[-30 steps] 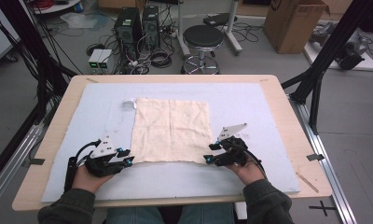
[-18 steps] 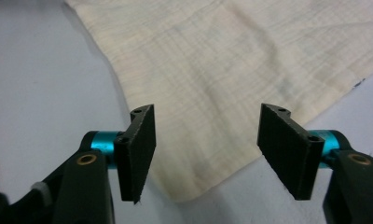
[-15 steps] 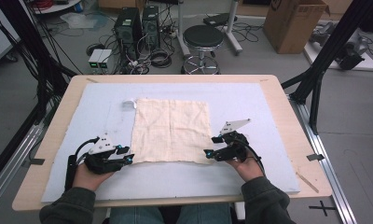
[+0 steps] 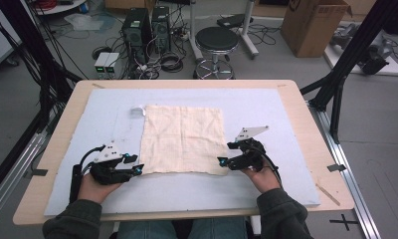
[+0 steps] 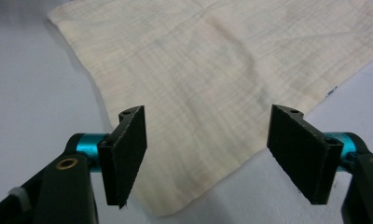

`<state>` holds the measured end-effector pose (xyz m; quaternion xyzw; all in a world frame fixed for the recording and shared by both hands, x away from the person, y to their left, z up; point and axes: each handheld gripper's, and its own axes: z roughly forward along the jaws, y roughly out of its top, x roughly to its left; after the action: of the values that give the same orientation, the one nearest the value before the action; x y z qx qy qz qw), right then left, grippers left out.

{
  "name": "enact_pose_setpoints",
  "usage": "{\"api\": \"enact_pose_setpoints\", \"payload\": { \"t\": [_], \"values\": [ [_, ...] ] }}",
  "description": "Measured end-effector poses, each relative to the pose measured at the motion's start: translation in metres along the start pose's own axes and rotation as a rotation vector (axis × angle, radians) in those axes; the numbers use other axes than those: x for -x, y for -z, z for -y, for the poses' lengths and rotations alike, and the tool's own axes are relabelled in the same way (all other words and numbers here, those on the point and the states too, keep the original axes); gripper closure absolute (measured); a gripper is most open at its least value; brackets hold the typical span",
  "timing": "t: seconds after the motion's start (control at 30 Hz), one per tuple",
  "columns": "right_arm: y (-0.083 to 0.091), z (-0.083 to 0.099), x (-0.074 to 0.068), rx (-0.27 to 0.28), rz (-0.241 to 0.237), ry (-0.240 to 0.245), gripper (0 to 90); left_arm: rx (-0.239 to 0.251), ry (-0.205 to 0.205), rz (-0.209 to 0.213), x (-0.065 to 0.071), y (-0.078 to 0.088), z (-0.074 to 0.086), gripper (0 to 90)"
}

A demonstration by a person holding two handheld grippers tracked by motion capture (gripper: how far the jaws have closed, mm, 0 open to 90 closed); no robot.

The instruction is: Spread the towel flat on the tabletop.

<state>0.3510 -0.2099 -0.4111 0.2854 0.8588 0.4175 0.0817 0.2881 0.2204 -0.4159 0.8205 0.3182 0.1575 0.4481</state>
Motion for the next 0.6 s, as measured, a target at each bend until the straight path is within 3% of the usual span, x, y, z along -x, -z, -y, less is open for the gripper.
{"api": "enact_pose_setpoints", "payload": {
  "t": [0.6],
  "values": [
    [-0.002, -0.012, 0.005, 0.006, -0.003, -0.023, 18.1, 0.005, 0.057, 0.019, -0.009, -0.005, -0.01, 41.6]
  ]
}}
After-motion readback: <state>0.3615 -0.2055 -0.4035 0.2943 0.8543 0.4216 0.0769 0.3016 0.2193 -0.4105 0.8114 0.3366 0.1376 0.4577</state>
